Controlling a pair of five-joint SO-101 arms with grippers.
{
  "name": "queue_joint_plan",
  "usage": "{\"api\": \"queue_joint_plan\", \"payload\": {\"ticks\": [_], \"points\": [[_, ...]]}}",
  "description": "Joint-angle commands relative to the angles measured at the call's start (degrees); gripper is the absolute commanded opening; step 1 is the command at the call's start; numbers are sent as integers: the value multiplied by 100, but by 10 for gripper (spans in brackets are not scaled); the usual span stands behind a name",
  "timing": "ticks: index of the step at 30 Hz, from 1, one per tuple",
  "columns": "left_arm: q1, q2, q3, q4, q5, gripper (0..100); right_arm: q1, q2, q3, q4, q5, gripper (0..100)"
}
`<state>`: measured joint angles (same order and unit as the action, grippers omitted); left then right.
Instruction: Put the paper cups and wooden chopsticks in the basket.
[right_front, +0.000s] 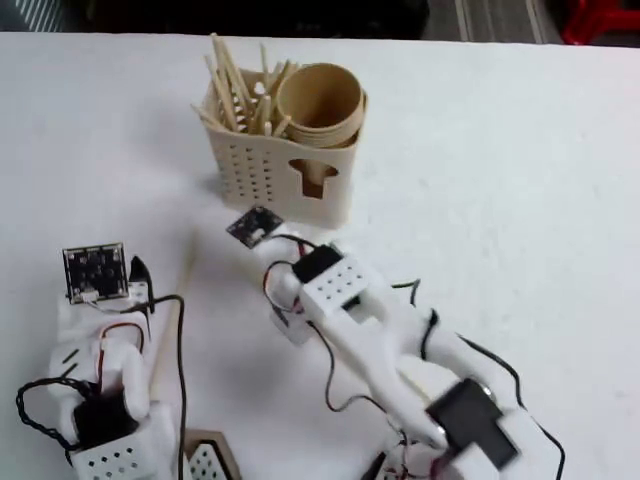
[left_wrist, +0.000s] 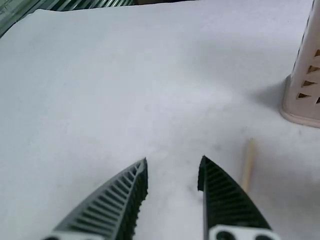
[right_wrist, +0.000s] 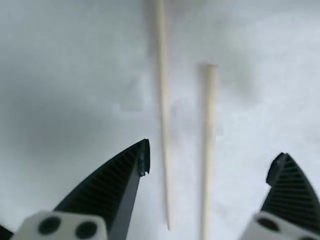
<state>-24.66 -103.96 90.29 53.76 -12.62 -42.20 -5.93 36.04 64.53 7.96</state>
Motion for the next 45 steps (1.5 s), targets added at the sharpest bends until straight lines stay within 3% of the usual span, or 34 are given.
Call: {"api": "queue_joint_plan", "payload": {"ticks": [1,10,18,20,26,38,45], "points": [[4,-57,-26,-149,-44,177,-31,277,-44,-295,53,372],[4,-57,-26,-149,-44,177,-31,1059,-44,-646,62,360],[4,-57,-26,-149,-44,177,-31,1393,-79,-769,510,7],[4,-57,-26,-149,-53,177,-13,1393,-79,-769,501,40],[4,-57,-26,-149,-53,177,-40,1095,-105,-760,536,17],[4,-57,-26,-149,-53,177,-48,-1262,-97,66,545,17],[4,-57,-26,-149,-53,177,-470,-1666,220,224,501,20]]}}
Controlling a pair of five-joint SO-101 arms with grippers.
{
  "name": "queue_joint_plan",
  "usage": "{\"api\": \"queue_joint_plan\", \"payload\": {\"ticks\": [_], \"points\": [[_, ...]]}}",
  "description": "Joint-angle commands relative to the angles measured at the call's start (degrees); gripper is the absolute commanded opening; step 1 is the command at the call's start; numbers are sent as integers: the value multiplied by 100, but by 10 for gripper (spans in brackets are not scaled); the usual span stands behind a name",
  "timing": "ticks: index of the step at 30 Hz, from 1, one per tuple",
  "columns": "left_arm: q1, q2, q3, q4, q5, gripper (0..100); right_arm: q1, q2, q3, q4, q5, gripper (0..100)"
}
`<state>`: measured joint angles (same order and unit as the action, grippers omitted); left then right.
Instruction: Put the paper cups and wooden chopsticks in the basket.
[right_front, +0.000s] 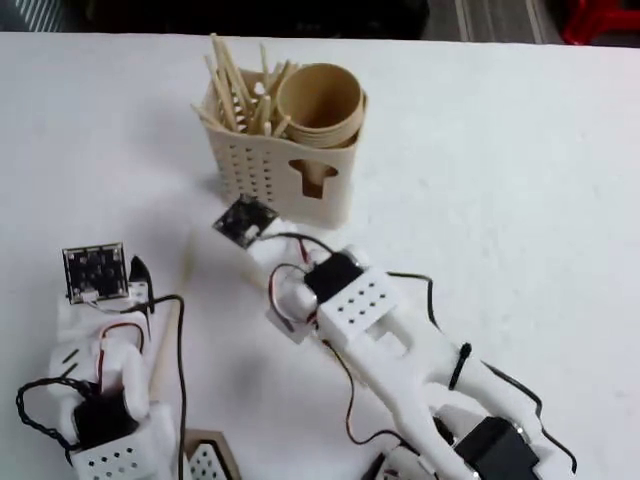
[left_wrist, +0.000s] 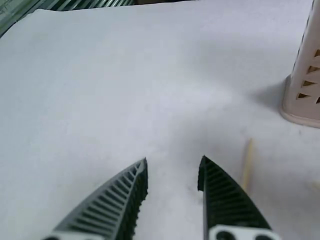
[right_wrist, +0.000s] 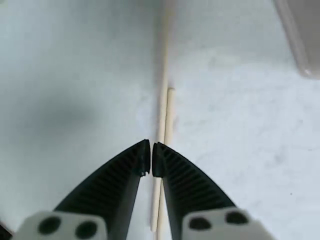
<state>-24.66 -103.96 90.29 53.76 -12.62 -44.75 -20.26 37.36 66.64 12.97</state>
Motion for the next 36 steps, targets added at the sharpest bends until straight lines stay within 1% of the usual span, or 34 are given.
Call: {"api": "queue_joint_plan", "payload": {"ticks": [1,5,7,15,17,20,21,22,24,27,36], "points": [[4,-57,-26,-149,-53,177,-295,-207,211,-75,-9,32],[4,-57,-26,-149,-53,177,-374,154,642,-593,-9,139],[4,-57,-26,-149,-53,177,-338,426,730,-840,-9,163],[4,-57,-26,-149,-53,177,189,1763,457,-1402,35,152],[4,-57,-26,-149,-53,177,189,2141,378,-1420,53,124],[4,-57,-26,-149,-53,177,92,2554,79,-1244,264,26],[4,-57,-26,-149,-53,177,66,2624,-9,-1156,352,9],[4,-57,-26,-149,-53,177,22,2686,-53,-1068,448,24],[4,-57,-26,-149,-53,177,-127,2695,-44,-1007,642,15],[4,-57,-26,-149,-53,177,-286,2484,-79,-1007,730,18],[4,-57,-26,-149,-53,177,-277,664,-360,-1007,721,18]]}}
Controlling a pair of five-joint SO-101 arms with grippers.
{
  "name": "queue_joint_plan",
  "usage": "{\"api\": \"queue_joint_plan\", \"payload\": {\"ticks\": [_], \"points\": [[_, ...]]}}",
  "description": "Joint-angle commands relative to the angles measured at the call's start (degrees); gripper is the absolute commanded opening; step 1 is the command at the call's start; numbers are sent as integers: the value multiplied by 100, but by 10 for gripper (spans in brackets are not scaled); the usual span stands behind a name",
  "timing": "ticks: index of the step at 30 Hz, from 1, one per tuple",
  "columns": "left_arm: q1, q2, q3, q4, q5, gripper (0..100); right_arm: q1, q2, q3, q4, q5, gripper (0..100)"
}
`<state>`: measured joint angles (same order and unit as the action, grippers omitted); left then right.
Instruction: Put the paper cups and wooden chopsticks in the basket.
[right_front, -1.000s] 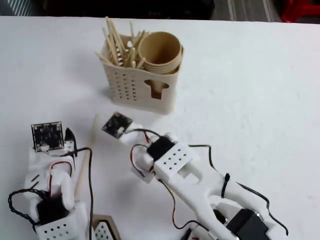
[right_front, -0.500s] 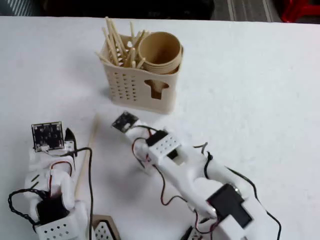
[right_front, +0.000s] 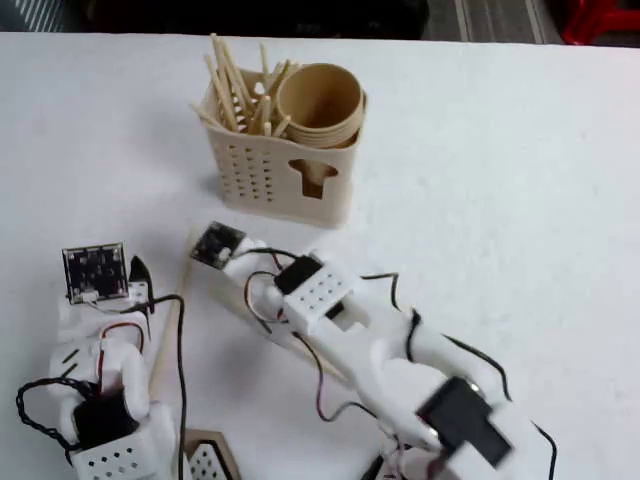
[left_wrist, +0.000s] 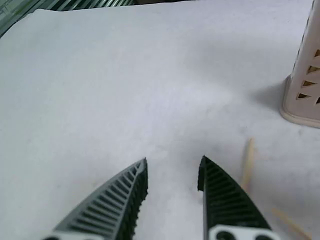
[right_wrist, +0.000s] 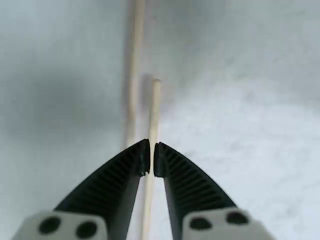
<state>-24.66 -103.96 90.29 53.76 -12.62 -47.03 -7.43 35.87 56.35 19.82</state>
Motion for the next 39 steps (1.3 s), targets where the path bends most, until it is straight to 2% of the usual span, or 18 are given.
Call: {"api": "queue_joint_plan", "payload": {"ticks": [1,8,11,16,18,24,31,39], "points": [[4,-57,-26,-149,-53,177,-48,-778,-211,22,35,18],[4,-57,-26,-149,-53,177,-92,-1147,-97,215,26,19],[4,-57,-26,-149,-53,177,-198,-1033,0,593,-334,24],[4,-57,-26,-149,-53,177,-207,-822,325,910,-571,171],[4,-57,-26,-149,-53,177,-224,-813,580,866,-563,196],[4,-57,-26,-149,-53,177,-479,-787,1160,646,-580,188],[4,-57,-26,-149,-53,177,-444,-760,2198,-848,-563,186],[4,-57,-26,-149,-53,177,-382,-769,2277,-998,-563,48]]}}
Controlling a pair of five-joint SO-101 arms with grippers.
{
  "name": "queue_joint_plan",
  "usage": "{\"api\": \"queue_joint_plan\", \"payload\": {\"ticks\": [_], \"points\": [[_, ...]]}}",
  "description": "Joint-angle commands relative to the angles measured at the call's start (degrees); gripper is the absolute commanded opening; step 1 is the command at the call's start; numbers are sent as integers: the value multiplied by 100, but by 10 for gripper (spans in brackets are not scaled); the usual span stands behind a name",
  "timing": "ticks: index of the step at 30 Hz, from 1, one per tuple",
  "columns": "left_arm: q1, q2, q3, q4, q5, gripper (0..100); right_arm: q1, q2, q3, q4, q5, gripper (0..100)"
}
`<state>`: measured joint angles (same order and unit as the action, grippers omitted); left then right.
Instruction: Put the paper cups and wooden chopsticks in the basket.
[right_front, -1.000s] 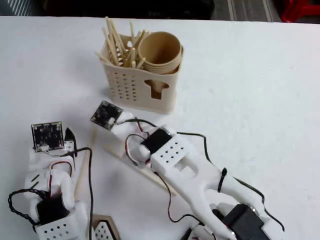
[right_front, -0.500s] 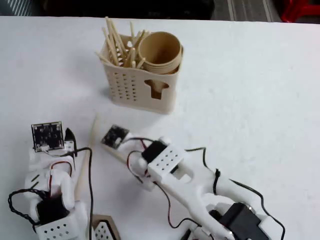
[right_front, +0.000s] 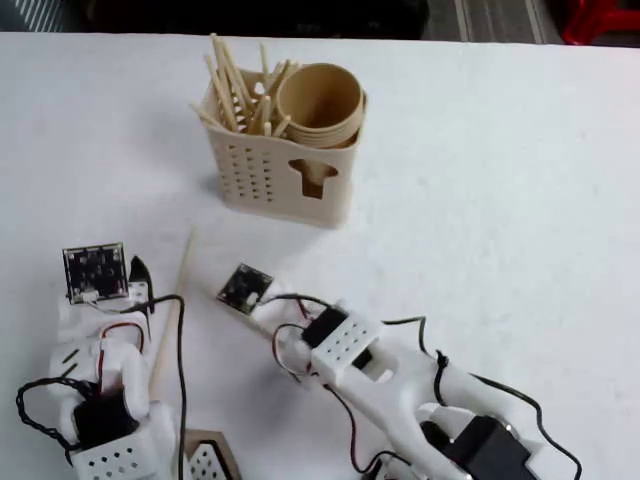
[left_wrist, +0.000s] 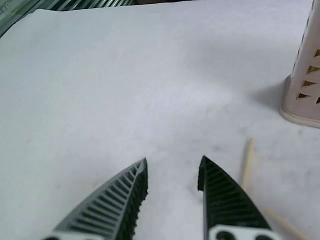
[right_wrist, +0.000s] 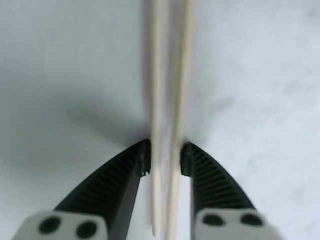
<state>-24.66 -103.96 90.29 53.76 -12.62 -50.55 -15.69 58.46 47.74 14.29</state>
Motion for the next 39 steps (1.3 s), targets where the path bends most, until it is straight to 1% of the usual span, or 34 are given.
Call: {"api": "queue_joint_plan", "payload": {"ticks": [1,3,9,19,23,27,30,33,39], "points": [[4,-57,-26,-149,-53,177,-31,66,18,-136,-9,42],[4,-57,-26,-149,-53,177,-31,66,18,-136,-9,17],[4,-57,-26,-149,-53,177,-4,-207,-158,-154,-9,18],[4,-57,-26,-149,-53,177,321,-1938,-255,-145,-9,17],[4,-57,-26,-149,-53,177,312,-1991,-246,-84,-9,17],[13,-57,-26,-149,-53,180,356,-1974,-281,207,-26,18],[163,-57,-26,-114,-53,181,593,-2325,-290,462,-53,18],[338,-57,-18,-105,-352,181,901,-2949,-281,725,-62,18],[374,-57,-255,-53,-440,181,1613,-4215,-255,1235,-70,18]]}}
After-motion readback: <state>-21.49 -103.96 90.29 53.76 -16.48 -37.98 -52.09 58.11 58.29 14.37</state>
